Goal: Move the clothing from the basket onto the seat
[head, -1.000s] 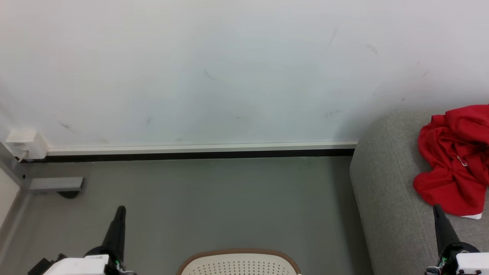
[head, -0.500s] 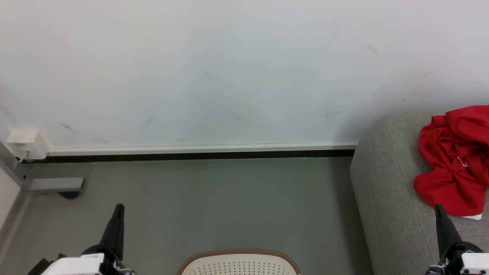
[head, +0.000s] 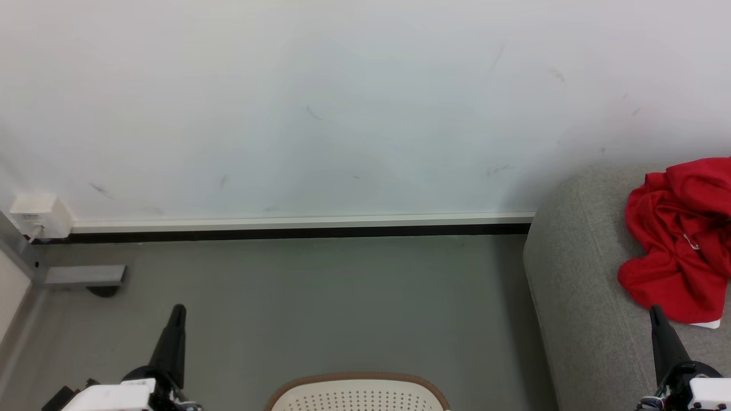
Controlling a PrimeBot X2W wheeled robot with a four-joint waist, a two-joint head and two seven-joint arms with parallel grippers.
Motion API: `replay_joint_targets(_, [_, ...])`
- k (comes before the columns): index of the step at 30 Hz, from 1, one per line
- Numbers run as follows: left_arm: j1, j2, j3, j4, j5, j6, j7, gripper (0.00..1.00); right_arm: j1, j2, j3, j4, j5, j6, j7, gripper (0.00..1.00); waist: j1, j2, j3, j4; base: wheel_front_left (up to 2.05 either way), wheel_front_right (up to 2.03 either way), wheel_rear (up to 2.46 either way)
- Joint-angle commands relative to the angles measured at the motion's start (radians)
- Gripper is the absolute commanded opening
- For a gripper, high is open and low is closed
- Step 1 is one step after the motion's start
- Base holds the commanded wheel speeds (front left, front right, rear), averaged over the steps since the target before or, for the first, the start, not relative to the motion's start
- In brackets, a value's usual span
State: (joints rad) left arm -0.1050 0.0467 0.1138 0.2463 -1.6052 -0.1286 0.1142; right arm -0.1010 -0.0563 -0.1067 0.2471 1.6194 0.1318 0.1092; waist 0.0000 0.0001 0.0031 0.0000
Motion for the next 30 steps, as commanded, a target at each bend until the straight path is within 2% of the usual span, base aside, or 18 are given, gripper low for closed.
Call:
replay_joint_targets(1, [-0.007, 0.007, 0.002, -0.001, -0.014, -0.005, 0.004, 0.0, -0.012, 0.003, -0.004, -0.005, -0.002, -0.002, 0.003, 0.0, 0.0, -0.0001, 0.0, 0.0, 0.0, 0.0, 0.0])
replay_joint_targets(30, [-0.007, 0.007, 0.002, -0.001, -0.014, -0.005, 0.004, 0.0, -0.013, 0.004, -0.007, -0.005, -0.006, -0.002, 0.003, 0.0, 0.0, -0.0001, 0.0, 0.0, 0.0, 0.0, 0.0])
